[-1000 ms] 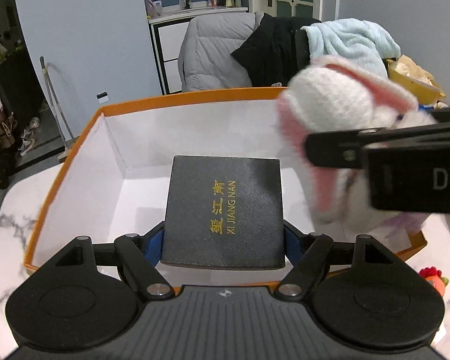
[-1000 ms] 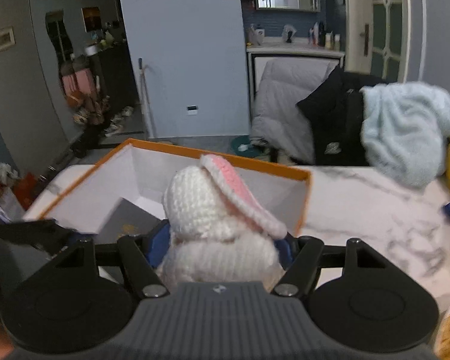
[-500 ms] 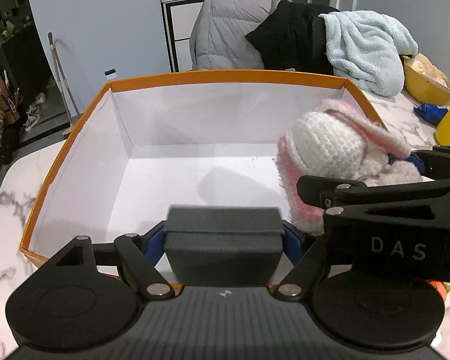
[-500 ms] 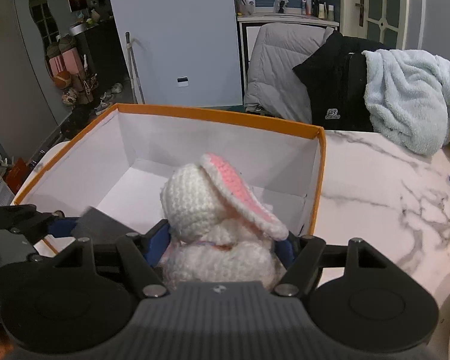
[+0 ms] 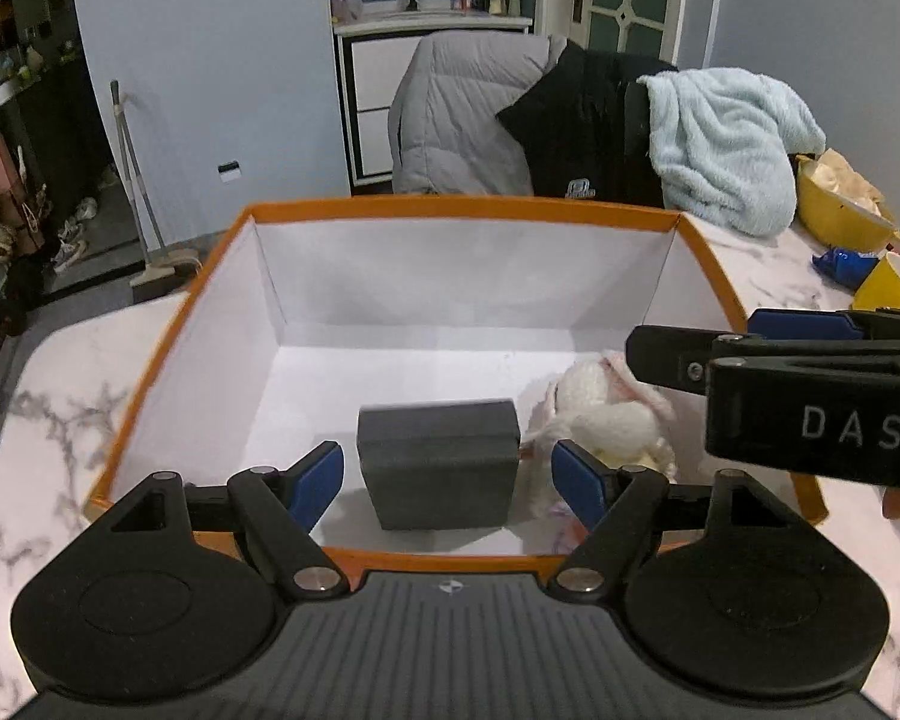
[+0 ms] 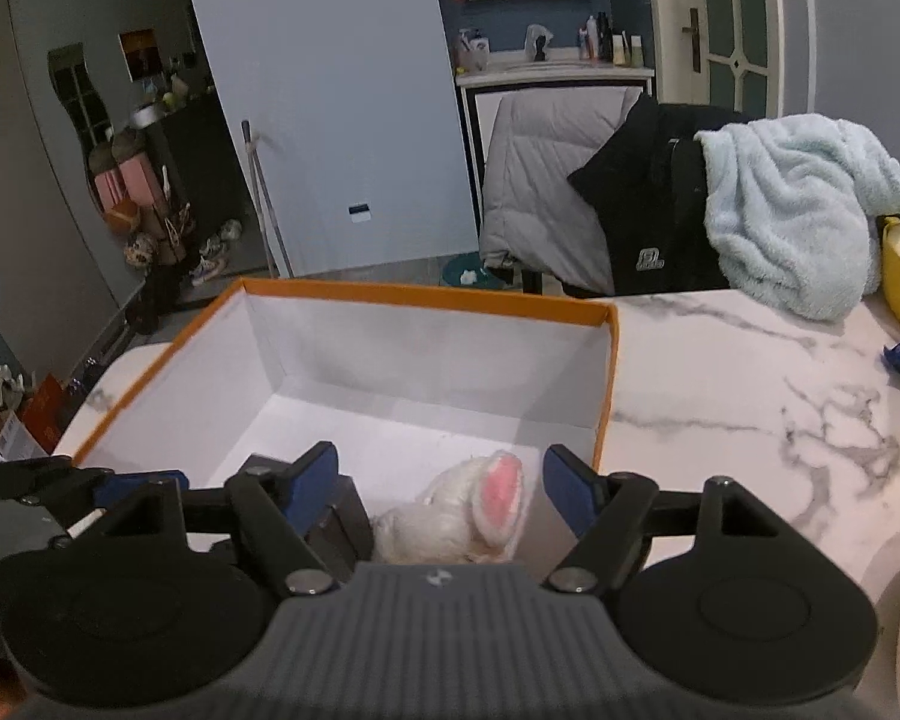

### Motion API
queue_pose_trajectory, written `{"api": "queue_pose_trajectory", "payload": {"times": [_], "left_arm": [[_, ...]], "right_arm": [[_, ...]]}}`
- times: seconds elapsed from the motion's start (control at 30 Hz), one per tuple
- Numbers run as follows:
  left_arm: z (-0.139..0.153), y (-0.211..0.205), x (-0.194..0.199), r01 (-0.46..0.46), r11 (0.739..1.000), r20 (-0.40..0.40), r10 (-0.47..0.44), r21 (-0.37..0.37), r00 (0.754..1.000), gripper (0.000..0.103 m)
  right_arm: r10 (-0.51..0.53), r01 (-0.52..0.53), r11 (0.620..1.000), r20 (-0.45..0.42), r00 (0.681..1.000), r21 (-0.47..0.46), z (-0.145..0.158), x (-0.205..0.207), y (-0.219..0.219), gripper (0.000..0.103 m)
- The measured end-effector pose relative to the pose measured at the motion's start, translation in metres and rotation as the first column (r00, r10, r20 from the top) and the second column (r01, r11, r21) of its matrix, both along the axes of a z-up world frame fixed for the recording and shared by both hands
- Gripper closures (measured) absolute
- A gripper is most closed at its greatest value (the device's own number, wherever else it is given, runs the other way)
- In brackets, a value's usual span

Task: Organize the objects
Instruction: 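Carry both into the orange box and open both tools to release them, then grasp the dog plush with the left tool while the right tool grasps the striped plush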

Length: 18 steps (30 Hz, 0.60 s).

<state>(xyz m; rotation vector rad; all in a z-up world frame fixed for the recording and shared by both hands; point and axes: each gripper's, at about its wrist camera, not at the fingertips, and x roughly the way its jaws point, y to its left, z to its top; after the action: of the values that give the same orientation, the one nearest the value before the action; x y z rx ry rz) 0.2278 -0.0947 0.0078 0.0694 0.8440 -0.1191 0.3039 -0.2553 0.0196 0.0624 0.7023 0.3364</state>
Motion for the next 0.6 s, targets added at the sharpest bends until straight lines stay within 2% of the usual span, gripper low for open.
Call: {"api": "queue_pose_trajectory", "payload": {"times": [0.33,0.6], "left_arm": [[0.035,0.026,-0.033,-0.017,1.000,0.051,0.016,0.012,0.999,0.012],[0.052,0.061,-0.072,-0.048,0.999,0.078,0.049,-0.020,0.996,0.012]], "right_arm": [[0.028,-0.029,1.000,0.027,0.999,0.012,0.023,-0.037,0.001,0.026],[0.055,-0.055,0.998,0.054,0.997,-0.006,0.039,-0.074,0.004,0.026]]}}
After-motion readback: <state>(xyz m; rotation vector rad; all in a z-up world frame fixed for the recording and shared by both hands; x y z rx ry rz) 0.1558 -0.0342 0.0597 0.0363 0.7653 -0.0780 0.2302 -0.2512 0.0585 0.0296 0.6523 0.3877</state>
